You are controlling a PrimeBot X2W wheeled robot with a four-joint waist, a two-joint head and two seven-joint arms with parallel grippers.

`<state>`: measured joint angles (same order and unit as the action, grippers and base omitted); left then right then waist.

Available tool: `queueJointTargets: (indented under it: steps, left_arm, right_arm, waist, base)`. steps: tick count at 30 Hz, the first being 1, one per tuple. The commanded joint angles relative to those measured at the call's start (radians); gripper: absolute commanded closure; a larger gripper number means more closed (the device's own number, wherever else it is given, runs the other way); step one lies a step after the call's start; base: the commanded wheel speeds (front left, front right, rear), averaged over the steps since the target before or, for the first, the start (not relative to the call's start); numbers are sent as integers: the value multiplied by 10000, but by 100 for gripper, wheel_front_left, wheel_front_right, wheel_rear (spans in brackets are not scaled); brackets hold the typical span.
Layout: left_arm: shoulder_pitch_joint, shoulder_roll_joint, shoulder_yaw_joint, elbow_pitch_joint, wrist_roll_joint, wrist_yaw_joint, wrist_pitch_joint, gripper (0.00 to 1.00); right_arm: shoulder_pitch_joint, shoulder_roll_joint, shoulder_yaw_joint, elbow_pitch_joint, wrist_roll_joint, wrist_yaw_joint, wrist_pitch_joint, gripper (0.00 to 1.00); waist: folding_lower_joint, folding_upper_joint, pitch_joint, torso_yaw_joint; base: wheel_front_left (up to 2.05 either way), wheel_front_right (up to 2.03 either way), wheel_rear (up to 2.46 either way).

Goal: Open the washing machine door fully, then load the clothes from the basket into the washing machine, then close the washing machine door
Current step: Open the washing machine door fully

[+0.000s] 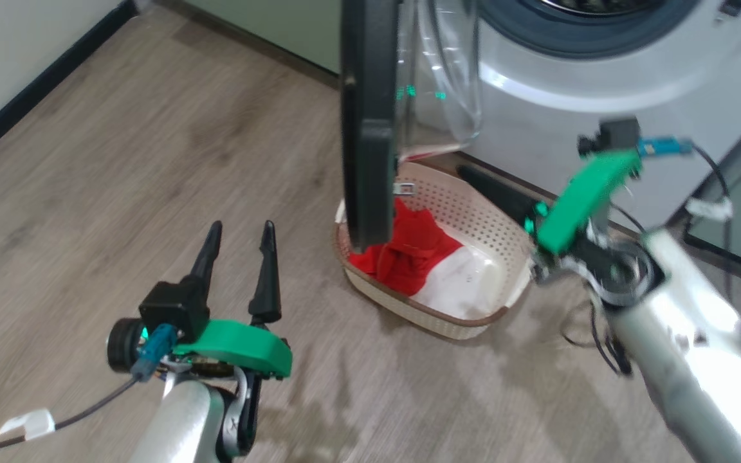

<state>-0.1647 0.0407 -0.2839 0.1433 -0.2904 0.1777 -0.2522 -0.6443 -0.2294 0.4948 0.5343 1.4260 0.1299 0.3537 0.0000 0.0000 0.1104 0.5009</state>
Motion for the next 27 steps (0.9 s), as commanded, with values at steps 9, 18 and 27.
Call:
queueJointTargets:
  steps: [9, 18, 27]
  left_arm:
    - [-691, 95, 928, -94, 145, -309, -95, 0]
    - [-658, 95, 1377, 165, 335, -589, -95, 0]
    - [-647, 95, 1417, 212, 410, -747, -95, 0]
  right_arm:
    - [1425, -1483, 791, -2198, -4233, 8, -4922, 100]
    - [2710, -417, -1149, -2046, -6765, 8, -6123, 100]
    - [3967, 908, -2971, -3192, -9134, 8, -6152, 100]
  waist:
    - [0, 0, 2, -879]
    - [0, 0, -74, -1476]
    - [0, 0, -48, -1611]
  base:
    - [0, 0, 0]
    - [0, 0, 0]
    - [0, 0, 0]
